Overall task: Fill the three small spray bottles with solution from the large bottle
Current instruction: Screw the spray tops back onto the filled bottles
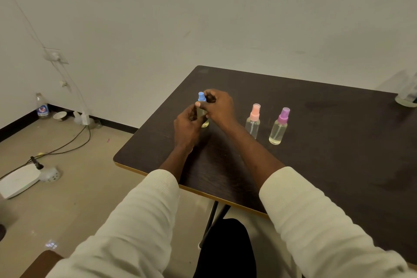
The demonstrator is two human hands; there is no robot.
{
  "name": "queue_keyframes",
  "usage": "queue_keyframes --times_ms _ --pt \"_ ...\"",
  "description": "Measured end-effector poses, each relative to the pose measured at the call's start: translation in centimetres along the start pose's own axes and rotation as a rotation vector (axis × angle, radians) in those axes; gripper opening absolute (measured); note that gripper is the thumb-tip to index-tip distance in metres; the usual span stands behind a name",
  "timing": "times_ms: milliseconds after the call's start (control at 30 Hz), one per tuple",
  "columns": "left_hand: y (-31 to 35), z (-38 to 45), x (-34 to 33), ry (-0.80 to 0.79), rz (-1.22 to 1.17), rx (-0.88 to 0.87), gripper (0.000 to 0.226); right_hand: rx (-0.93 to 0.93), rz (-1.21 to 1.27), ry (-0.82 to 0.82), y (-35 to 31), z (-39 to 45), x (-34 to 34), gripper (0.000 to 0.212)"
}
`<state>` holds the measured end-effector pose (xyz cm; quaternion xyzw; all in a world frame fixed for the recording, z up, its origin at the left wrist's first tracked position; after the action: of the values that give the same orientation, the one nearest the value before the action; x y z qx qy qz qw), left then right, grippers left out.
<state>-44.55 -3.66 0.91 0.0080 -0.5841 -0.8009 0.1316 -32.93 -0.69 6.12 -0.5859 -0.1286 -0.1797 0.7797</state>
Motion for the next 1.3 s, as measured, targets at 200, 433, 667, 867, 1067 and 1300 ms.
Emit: queue_keyframes --times_ms 200,433,667,867,1067,1300 --pt "-0.1 -0.1 0.0 0.018 0.029 0.021 0.024 -0.009 -0.003 -0.133 -0.2 0.0 -0.3 0.043" --pt "0.3 -0.2 0.0 -0.010 -0.021 -0.023 0.017 0.023 -0.020 -0.025 -0.2 -0.1 0.3 0.021" --pt "0.3 -0.2 0.0 -0.012 -0.026 -0.014 0.017 0.016 -0.012 -0.144 0.1 -0.5 -0.4 0.043" --pt "0.3 -0.1 -0.1 -0.024 0.012 -0.030 0.016 0.008 -0.015 0.002 0.4 -0.3 0.5 0.030" --pt "0.5 -0.2 -0.1 -0.029 -0.018 -0.016 0.019 0.009 0.007 -0.080 0.1 -0.2 0.3 0.036" --pt "0.4 -0.2 -0.4 -0.042 0.052 -0.003 0.034 -0.019 0.022 0.019 0.4 -0.6 1.2 0.023"
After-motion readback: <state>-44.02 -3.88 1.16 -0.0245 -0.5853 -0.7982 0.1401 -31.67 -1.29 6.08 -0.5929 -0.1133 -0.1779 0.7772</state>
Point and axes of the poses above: each hand's wrist, its own z-axis towards the middle knuckle, its own x-axis out of the back of the hand, y = z × x, the point moved 5 cm from there along z, towards the middle knuckle, and after that the axes turned 3 degrees about -y, right-handed, at the moved point
